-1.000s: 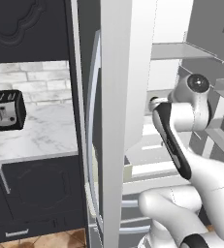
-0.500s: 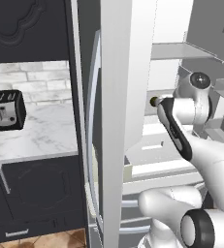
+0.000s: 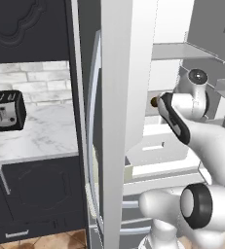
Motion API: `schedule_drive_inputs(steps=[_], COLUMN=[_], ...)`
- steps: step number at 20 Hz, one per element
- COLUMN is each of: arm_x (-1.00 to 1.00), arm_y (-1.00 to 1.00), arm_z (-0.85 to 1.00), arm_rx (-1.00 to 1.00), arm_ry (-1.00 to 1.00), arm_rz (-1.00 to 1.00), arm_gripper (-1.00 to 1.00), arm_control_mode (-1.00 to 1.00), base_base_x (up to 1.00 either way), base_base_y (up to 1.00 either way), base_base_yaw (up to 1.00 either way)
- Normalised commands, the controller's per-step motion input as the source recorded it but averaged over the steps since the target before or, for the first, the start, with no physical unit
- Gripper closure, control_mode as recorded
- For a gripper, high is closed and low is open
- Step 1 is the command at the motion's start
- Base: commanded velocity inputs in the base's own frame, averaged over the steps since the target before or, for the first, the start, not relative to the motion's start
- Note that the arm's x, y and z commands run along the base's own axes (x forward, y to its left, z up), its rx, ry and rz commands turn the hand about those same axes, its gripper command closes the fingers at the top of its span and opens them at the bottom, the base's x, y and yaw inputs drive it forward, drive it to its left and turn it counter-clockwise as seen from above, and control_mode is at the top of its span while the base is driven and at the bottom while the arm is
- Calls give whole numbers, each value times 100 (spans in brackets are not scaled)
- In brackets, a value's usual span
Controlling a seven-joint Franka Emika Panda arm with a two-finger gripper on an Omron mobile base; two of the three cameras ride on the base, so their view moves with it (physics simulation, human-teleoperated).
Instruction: Pick avocado from the fridge and place it on the plate on the counter.
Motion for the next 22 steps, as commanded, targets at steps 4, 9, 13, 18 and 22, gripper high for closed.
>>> schedule_drive_inputs(steps=[4,9,13,18,22], arm_x=[44,52,26,28,40], arm_y=[-22,-19,0,0,0], arm_z=[-18,-10,-3,-10,-3], arm_rx=[0,0,2,6,8], arm_ry=[0,1,0,0,9], arm_rz=[-2,-1,0,1,0], arm_gripper=[-100,-100,-100,-100,-100], arm_control_mode=[-100,-100,-100,-100,-100], base_base_x=[0,0,0,0,0], base_base_y=[0,0,0,0,0], base_base_yaw=[0,0,0,0,0])
